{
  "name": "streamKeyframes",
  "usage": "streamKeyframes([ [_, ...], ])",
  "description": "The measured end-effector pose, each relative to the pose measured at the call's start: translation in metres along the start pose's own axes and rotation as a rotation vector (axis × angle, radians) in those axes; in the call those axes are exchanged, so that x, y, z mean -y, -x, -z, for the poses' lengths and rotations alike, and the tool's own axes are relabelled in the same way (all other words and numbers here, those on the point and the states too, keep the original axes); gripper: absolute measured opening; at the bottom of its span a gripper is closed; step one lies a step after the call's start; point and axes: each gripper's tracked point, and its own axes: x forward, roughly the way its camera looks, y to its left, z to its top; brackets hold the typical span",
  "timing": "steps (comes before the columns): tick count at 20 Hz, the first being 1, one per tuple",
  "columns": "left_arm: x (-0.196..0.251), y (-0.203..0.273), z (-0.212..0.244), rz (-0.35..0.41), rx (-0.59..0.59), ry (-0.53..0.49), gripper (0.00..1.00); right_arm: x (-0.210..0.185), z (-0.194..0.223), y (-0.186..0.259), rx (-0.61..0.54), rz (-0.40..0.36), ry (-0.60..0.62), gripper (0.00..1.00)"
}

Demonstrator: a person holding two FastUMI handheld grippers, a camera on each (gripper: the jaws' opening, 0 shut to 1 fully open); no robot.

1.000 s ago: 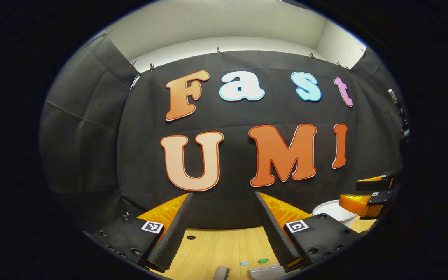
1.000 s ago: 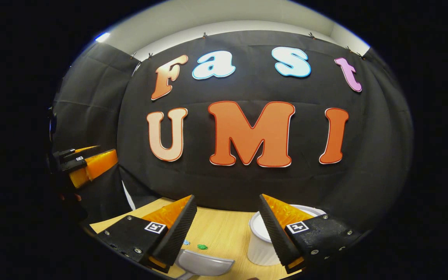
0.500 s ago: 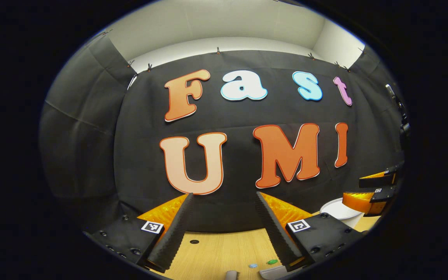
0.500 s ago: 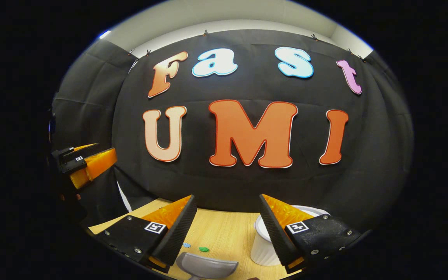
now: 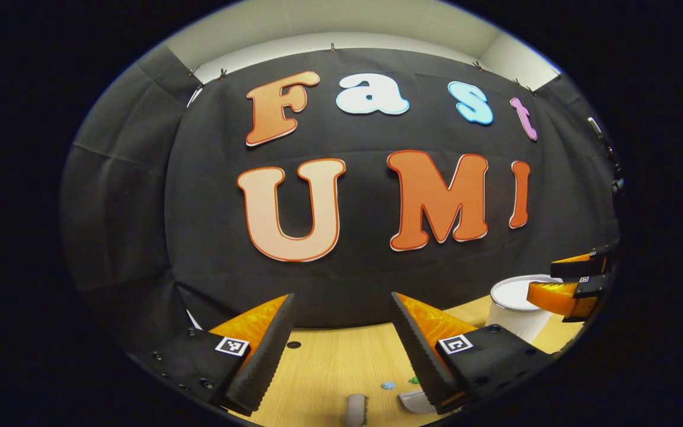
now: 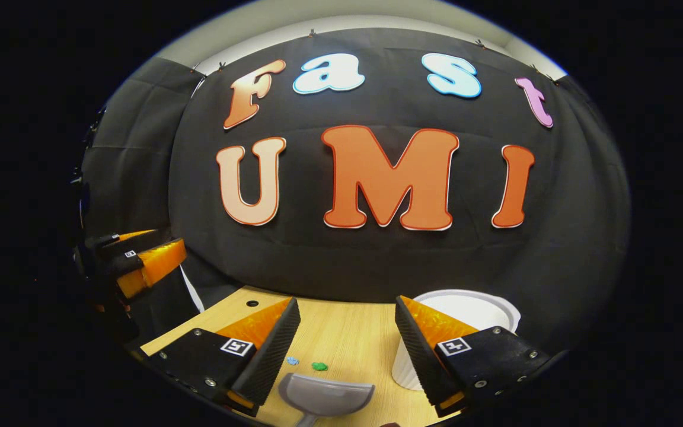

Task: Pick up the small broom and dustpan from the desktop, sweep the trash into the dustpan with the broom, and then empty the trash into the garbage bin.

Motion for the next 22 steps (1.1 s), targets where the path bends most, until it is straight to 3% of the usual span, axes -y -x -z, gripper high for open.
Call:
streamKeyframes([
  [8, 0.006, -0.009, 0.083, 0.056, -0.266, 0.029, 1.00, -0.007, 0.066, -0.003, -0.234, 0.016, -0.035, 0.97],
  [22, 0.013, -0.009, 0.194, 0.164, -0.604, 0.032, 1.00, -0.024, 0.161, 0.012, -0.551, 0.039, -0.107, 0.97],
])
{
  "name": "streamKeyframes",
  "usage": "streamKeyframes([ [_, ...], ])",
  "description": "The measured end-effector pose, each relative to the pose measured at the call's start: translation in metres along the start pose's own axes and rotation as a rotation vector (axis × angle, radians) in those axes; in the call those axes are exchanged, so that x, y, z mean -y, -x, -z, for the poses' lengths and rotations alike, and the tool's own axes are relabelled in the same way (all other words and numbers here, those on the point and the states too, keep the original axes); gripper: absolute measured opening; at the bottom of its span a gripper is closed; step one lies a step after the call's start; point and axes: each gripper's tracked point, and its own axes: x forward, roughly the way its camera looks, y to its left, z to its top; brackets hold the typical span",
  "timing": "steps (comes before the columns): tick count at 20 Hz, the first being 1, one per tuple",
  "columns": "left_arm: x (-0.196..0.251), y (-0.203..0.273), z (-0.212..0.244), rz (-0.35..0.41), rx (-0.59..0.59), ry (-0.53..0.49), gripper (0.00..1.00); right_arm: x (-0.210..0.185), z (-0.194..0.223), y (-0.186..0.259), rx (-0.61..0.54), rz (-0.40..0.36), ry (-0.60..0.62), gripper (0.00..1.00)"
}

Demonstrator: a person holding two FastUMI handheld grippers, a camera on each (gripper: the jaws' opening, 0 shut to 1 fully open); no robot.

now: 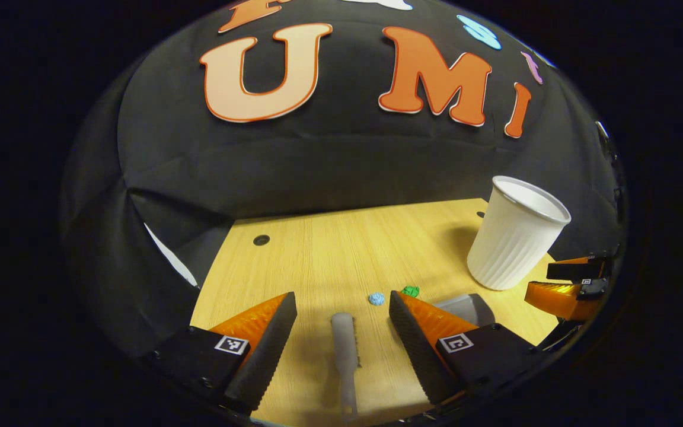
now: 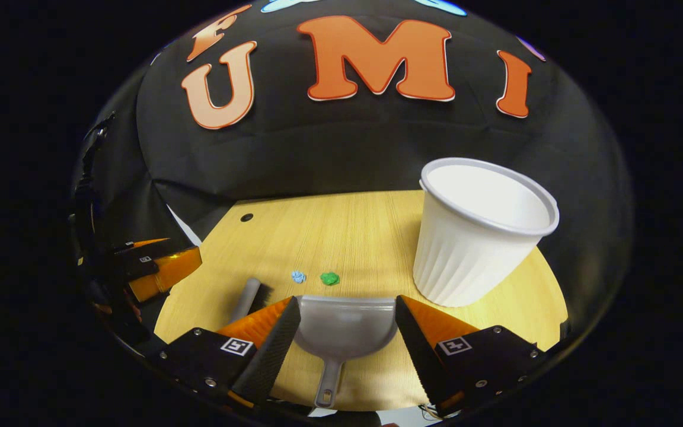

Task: Pick up the small broom and dustpan from the desktop, sweep the trash into the dustpan with the broom, and then empty the trash into the garbage bin.

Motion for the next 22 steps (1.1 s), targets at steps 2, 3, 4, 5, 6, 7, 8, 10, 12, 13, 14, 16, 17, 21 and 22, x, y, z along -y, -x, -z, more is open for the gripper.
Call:
streamKeyframes([
  [2, 0.002, -0.004, 0.013, 0.017, -0.050, 0.003, 1.00, -0.001, 0.008, -0.003, -0.025, 0.007, -0.005, 0.97],
  [3, 0.003, -0.006, 0.019, 0.022, -0.075, 0.003, 1.00, -0.001, 0.012, -0.004, -0.037, 0.011, -0.005, 0.97],
  [4, 0.003, -0.010, 0.025, 0.025, -0.099, 0.003, 1.00, 0.000, 0.018, -0.006, -0.052, 0.012, -0.008, 0.97],
  [5, 0.002, -0.013, 0.030, 0.032, -0.122, 0.007, 1.00, -0.001, 0.022, -0.007, -0.067, 0.013, -0.014, 0.97],
  [6, 0.002, -0.016, 0.036, 0.039, -0.144, 0.012, 0.99, -0.001, 0.027, -0.012, -0.084, 0.012, -0.021, 0.97],
  [7, 0.003, -0.018, 0.040, 0.046, -0.166, 0.016, 0.99, 0.000, 0.033, -0.017, -0.102, 0.013, -0.026, 0.97],
  [8, 0.003, -0.021, 0.046, 0.051, -0.187, 0.021, 0.99, 0.000, 0.040, -0.018, -0.120, 0.011, -0.030, 0.97],
  [10, 0.003, -0.024, 0.056, 0.063, -0.233, 0.032, 1.00, 0.000, 0.052, -0.021, -0.160, 0.007, -0.038, 0.96],
  [12, 0.004, -0.030, 0.068, 0.070, -0.275, 0.041, 1.00, -0.003, 0.066, -0.022, -0.210, 0.001, -0.047, 0.96],
  [13, 0.004, -0.030, 0.070, 0.072, -0.294, 0.043, 0.99, -0.004, 0.073, -0.024, -0.232, 0.000, -0.053, 0.96],
  [14, 0.003, -0.032, 0.076, 0.075, -0.313, 0.048, 0.99, -0.005, 0.081, -0.026, -0.255, -0.003, -0.058, 0.96],
  [16, 0.003, -0.035, 0.086, 0.083, -0.350, 0.058, 0.99, -0.004, 0.094, -0.028, -0.306, -0.009, -0.073, 0.95],
  [17, 0.003, -0.037, 0.091, 0.086, -0.373, 0.061, 0.99, -0.005, 0.100, -0.029, -0.331, -0.011, -0.080, 0.95],
  [21, 0.008, -0.043, 0.110, 0.104, -0.447, 0.082, 0.99, -0.013, 0.126, -0.033, -0.419, -0.025, -0.096, 0.94],
  [22, 0.009, -0.044, 0.116, 0.107, -0.465, 0.085, 0.99, -0.013, 0.131, -0.033, -0.438, -0.031, -0.096, 0.94],
])
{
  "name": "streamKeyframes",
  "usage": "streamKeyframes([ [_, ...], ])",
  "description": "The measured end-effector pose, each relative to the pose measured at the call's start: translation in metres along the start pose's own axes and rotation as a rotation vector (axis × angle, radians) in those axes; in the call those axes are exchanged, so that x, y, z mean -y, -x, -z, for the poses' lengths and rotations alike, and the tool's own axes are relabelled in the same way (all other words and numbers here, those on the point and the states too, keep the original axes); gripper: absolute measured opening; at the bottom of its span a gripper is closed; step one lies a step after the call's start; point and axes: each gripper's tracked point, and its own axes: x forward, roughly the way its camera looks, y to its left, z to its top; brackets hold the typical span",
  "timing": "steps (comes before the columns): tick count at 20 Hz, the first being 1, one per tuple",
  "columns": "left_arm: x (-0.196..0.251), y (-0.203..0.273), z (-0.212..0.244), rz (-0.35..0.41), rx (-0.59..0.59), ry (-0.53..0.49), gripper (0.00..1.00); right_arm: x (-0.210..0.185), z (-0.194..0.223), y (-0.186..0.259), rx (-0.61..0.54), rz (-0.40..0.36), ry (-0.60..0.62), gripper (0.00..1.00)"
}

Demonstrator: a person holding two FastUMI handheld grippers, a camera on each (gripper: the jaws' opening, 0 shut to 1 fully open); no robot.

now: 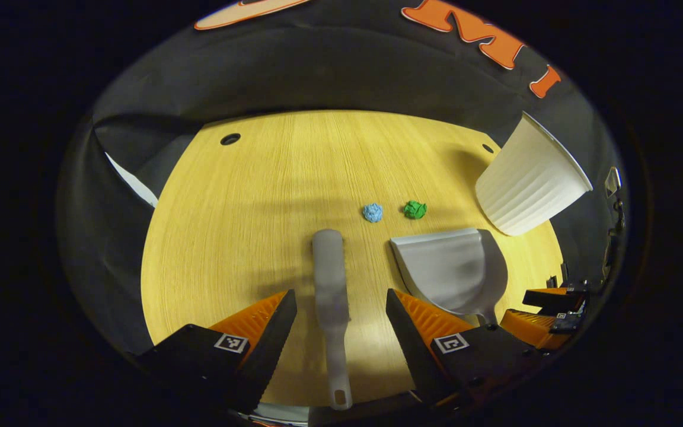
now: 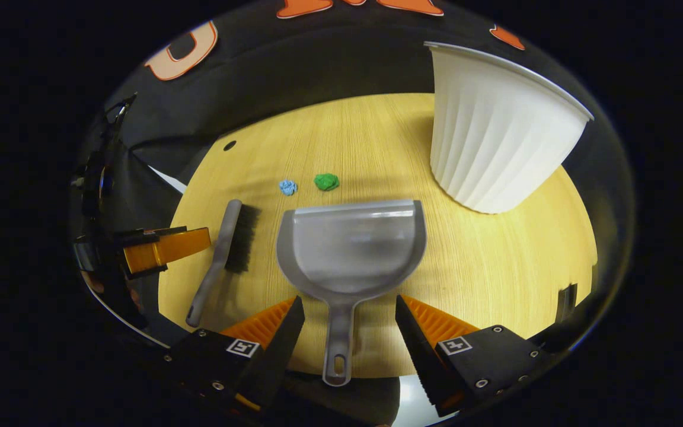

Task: Pick up the small broom and dustpan from the desktop, sweep the trash into the dustpan with the broom, and then empty the trash into the garbage bin.

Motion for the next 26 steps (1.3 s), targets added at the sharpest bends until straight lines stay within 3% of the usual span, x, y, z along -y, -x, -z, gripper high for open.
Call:
streamKeyframes([
  [11, 0.002, -0.026, 0.034, 0.012, -0.176, 0.034, 0.99, -0.006, 0.028, -0.031, -0.137, -0.010, 0.003, 0.88],
  [12, 0.002, -0.031, 0.036, 0.013, -0.185, 0.038, 0.94, -0.006, 0.028, -0.033, -0.139, -0.008, 0.003, 0.88],
  [13, 0.002, -0.033, 0.039, 0.011, -0.197, 0.038, 0.99, -0.006, 0.027, -0.034, -0.142, -0.005, 0.003, 0.88],
  [14, 0.000, -0.037, 0.040, 0.011, -0.205, 0.039, 0.89, -0.005, 0.027, -0.037, -0.145, -0.003, 0.004, 0.87],
  [18, -0.003, -0.047, 0.044, 0.010, -0.240, 0.049, 0.94, -0.005, 0.026, -0.051, -0.170, 0.011, 0.004, 0.87],
  [19, -0.002, -0.050, 0.043, 0.011, -0.249, 0.054, 0.94, -0.006, 0.025, -0.053, -0.173, 0.012, 0.001, 0.75],
  [20, -0.003, -0.053, 0.045, 0.010, -0.256, 0.057, 0.94, -0.007, 0.024, -0.056, -0.174, 0.013, -0.001, 0.88],
  [23, -0.002, -0.058, 0.047, 0.011, -0.277, 0.056, 0.94, -0.008, 0.025, -0.062, -0.189, 0.014, -0.019, 0.80],
  [26, -0.005, -0.064, 0.051, -0.003, -0.290, 0.056, 0.72, -0.010, 0.029, -0.067, -0.205, 0.006, -0.056, 0.70],
])
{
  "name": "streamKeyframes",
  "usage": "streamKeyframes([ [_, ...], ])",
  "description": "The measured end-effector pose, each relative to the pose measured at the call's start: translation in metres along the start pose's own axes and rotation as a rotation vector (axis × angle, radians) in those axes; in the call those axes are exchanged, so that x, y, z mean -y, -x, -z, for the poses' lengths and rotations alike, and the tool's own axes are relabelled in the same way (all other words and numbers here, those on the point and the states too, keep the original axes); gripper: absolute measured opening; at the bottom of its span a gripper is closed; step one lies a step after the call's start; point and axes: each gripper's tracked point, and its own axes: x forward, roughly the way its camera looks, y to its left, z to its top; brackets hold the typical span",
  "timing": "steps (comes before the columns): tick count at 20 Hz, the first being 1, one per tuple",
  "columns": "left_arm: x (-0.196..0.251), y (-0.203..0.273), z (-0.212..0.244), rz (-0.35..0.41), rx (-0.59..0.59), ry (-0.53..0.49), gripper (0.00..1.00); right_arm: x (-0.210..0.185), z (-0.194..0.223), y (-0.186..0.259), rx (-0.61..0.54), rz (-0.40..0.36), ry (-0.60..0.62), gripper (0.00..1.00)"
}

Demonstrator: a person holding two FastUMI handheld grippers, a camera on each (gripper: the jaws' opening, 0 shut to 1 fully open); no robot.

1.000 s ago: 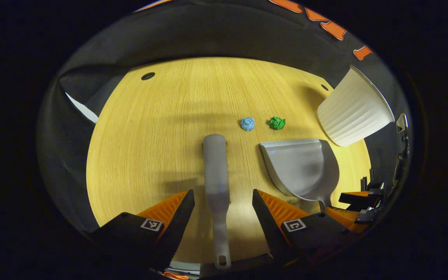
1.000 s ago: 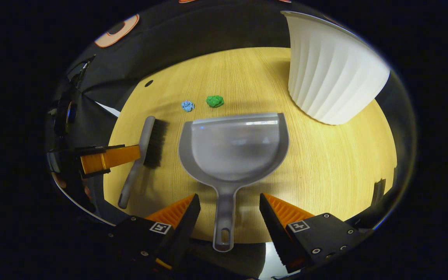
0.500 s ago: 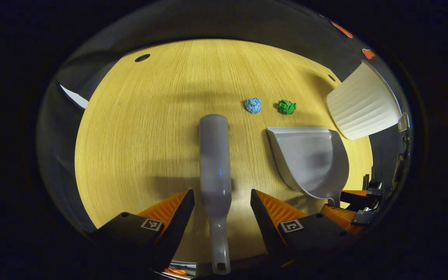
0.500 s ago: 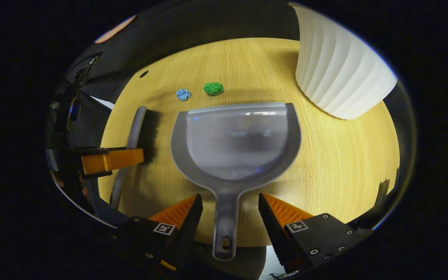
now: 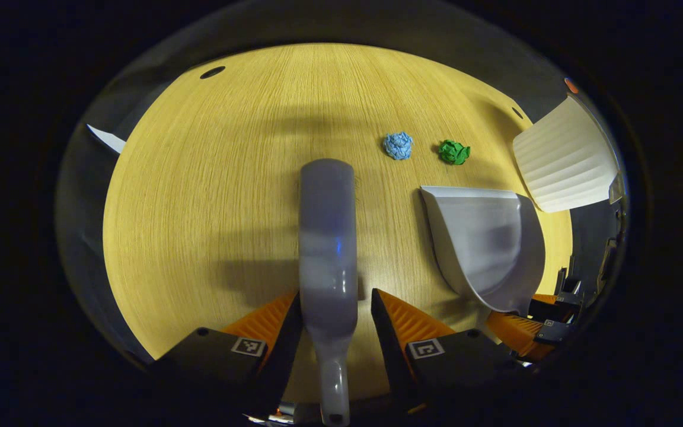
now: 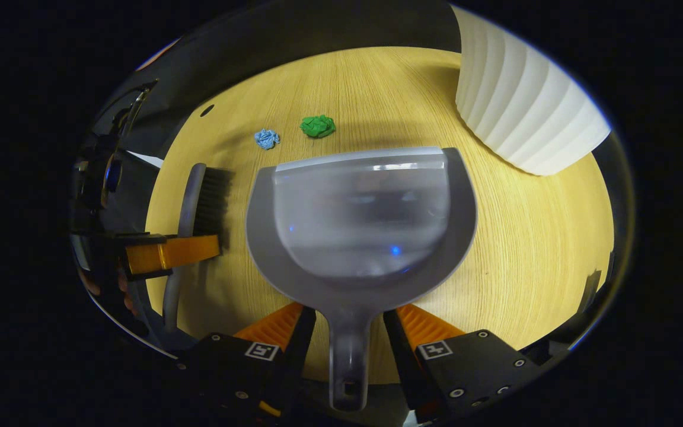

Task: Pick up the small broom and dustpan from the desktop, sweep the trash into the dustpan with the broom, and then empty the trash into the garbage bin.

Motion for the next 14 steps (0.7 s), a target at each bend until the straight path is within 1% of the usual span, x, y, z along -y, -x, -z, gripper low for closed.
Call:
streamKeyframes([
  [1, -0.004, 0.000, -0.001, -0.012, 0.001, 0.001, 0.67, -0.002, 0.001, -0.001, -0.007, -0.010, -0.024, 0.64],
  [2, -0.003, 0.000, 0.000, -0.008, 0.003, 0.016, 0.61, -0.004, 0.002, -0.002, -0.011, -0.018, -0.043, 0.51],
  [4, -0.008, -0.001, 0.001, -0.015, 0.005, 0.019, 0.49, -0.004, 0.001, -0.002, -0.006, -0.016, -0.041, 0.41],
  [5, -0.008, 0.000, -0.001, -0.012, 0.004, 0.016, 0.45, -0.004, 0.000, -0.002, -0.005, -0.016, -0.031, 0.36],
  [7, -0.011, -0.001, -0.004, -0.023, 0.024, 0.002, 0.46, -0.003, -0.002, -0.003, 0.011, -0.014, -0.025, 0.33],
  [8, -0.014, 0.000, -0.009, -0.029, 0.035, -0.013, 0.40, -0.003, -0.002, -0.002, 0.017, -0.015, -0.019, 0.32],
  [10, -0.019, 0.004, -0.020, -0.041, 0.067, -0.043, 0.40, -0.003, -0.004, 0.000, 0.032, -0.019, -0.005, 0.32],
  [14, -0.031, 0.019, -0.059, -0.076, 0.125, -0.122, 0.40, 0.000, -0.004, 0.005, 0.019, -0.030, 0.037, 0.32],
])
